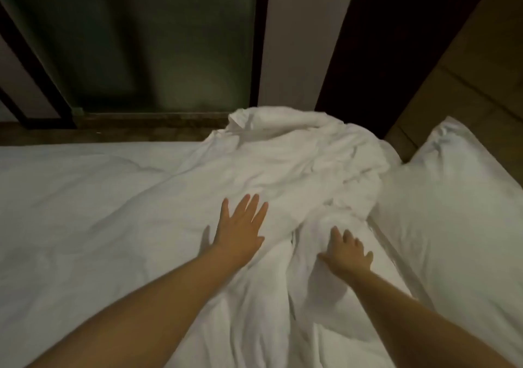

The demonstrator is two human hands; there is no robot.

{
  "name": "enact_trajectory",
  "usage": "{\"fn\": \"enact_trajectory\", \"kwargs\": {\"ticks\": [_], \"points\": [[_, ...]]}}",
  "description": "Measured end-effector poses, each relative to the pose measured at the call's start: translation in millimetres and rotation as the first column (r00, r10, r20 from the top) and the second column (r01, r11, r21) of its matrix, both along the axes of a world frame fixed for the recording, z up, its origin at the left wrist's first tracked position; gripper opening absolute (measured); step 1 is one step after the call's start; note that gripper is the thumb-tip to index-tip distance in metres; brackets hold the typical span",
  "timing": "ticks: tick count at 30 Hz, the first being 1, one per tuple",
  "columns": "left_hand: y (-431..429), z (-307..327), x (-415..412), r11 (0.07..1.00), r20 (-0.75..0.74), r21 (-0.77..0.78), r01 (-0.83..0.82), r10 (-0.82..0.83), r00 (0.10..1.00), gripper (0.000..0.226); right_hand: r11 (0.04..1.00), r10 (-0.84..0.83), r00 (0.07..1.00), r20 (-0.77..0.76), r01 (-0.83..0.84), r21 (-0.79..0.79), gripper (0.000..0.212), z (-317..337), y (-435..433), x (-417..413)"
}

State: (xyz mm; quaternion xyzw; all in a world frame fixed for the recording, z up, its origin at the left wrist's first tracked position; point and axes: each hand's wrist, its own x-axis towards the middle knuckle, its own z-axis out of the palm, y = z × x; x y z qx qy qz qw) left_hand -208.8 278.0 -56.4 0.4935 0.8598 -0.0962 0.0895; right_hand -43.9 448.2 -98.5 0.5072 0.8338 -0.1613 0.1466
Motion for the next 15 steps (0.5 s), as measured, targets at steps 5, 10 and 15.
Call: {"fn": "enact_trajectory", "kwargs": {"ticks": [5,10,15], "points": [[-25.5,-49.1,93.1,0.989,0.179,-0.066,0.132,-0.118,0.977,0.071,0.992,-0.111,0.991,-0.073,0.107,-0.065,0.096,-26.2,-51.3,79.2],[-31.0,-77.0,182.4,0.959,0.298,-0.086,0.269,-0.233,0.926,0.073,0.968,-0.248,0.968,0.028,0.248,-0.024,0.093,-51.5,-83.1,195.1],[-10.5,-92.1,238.9,0.914,0.269,-0.071,0.4,-0.369,0.89,0.077,0.894,-0.429,0.883,0.191,0.446,-0.051,0.091,-83.0,-113.0,300.8]]}}
